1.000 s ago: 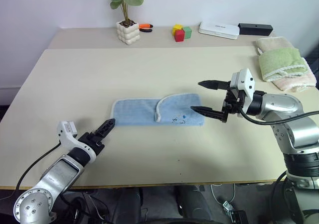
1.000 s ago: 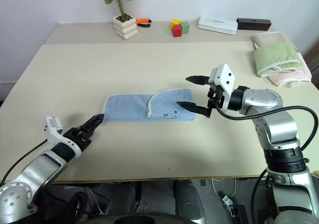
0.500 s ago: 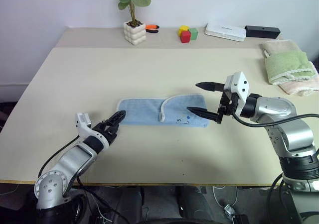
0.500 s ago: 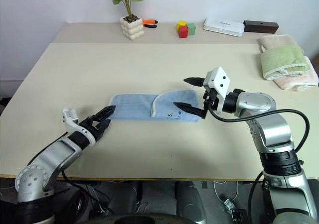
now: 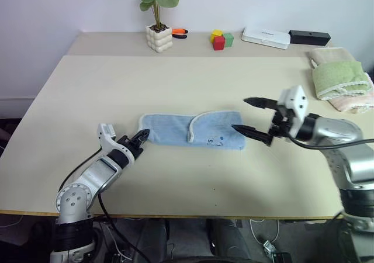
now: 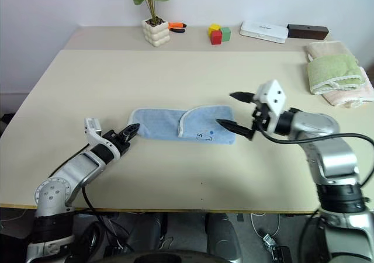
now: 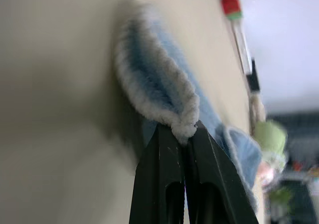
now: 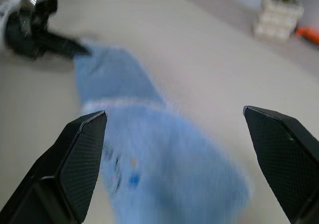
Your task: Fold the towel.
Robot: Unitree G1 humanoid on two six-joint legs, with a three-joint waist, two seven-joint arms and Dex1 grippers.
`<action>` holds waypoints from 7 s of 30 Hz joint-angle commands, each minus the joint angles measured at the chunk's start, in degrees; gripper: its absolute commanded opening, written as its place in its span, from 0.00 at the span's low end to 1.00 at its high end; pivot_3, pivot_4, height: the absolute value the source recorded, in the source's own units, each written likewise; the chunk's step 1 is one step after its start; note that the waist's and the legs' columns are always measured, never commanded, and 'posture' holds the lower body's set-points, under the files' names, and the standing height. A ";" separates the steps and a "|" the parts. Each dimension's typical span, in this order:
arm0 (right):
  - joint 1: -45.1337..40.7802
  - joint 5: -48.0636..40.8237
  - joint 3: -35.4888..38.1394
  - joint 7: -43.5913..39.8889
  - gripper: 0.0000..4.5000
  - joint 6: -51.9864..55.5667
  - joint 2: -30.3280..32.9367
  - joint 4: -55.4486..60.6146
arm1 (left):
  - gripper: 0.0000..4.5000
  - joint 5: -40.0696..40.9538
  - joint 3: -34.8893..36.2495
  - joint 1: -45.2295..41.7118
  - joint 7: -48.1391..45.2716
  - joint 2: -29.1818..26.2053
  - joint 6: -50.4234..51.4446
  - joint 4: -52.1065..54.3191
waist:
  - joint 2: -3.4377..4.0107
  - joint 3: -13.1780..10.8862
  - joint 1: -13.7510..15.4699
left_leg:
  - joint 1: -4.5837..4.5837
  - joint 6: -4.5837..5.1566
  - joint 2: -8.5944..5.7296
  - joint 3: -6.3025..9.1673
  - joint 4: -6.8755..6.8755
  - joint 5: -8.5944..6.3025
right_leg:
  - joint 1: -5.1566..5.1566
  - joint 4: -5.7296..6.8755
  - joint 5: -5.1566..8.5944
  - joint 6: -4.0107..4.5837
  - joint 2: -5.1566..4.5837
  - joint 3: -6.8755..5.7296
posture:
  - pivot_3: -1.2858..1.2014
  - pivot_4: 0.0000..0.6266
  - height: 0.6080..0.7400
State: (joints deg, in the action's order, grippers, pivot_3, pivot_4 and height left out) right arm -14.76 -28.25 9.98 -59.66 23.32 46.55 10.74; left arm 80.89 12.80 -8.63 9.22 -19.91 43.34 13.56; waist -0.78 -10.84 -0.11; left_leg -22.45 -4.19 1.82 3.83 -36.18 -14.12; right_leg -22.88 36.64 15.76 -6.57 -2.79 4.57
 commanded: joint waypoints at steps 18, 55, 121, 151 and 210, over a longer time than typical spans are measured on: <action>-1.74 -3.19 10.08 5.12 1.00 1.64 2.87 0.55 | 0.01 -42.58 -31.53 -25.97 -43.06 12.05 -11.08 -12.45 | 0.00 -0.01 -0.55 | -0.13 0.08 0.00 -0.02 0.06 -0.04 | 0.09 -0.44 -0.16 -0.30 0.05 0.04 | 0.52 0.24 1.00; -5.29 -5.71 9.46 28.09 0.36 5.28 -16.30 3.78 | 0.35 -47.89 -11.32 -29.71 -35.91 22.75 -14.41 -16.10 | 0.06 -0.02 -0.72 | -0.08 0.10 0.01 0.03 0.06 -0.05 | 0.12 -0.42 -0.23 -0.45 0.06 0.03 | 0.52 0.24 1.00; -4.68 -4.96 3.44 38.64 1.00 25.92 -20.78 1.42 | 0.99 -47.01 -8.85 -23.82 -63.14 -5.43 -9.64 -11.41 | 0.15 -0.01 -2.15 | -0.14 0.09 0.04 0.02 0.18 -0.05 | -0.05 -0.29 -0.25 -0.47 0.08 0.03 | 0.52 0.24 1.00; -11.39 -9.56 -0.81 36.68 0.38 35.70 -31.27 -7.73 | 1.00 -43.60 -3.89 -9.37 -74.81 -20.83 -15.51 -1.21 | 0.12 -0.06 -3.90 | -0.24 0.11 0.14 -0.02 0.19 -0.06 | -0.28 -0.15 -0.24 -0.43 0.12 0.06 | 0.52 0.24 1.00; 8.87 -27.92 31.30 91.13 0.98 2.92 -40.26 11.51 | 1.00 -53.40 -16.15 -27.15 -84.19 0.34 -34.08 -29.04 | 0.23 -0.06 -2.45 | -0.37 0.12 0.09 -0.02 0.09 -0.06 | -0.54 0.31 -0.19 -0.37 0.12 0.09 | 0.52 0.24 1.00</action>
State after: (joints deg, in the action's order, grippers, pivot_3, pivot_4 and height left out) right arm -6.35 -57.95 40.98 31.27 27.44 4.52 19.37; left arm 27.56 -3.48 -34.62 -74.80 -19.82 10.41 -15.89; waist -0.55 -10.89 -2.56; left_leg -22.82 -4.08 1.90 3.80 -36.09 -14.18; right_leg -23.42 36.95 15.57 -6.94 -2.67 4.67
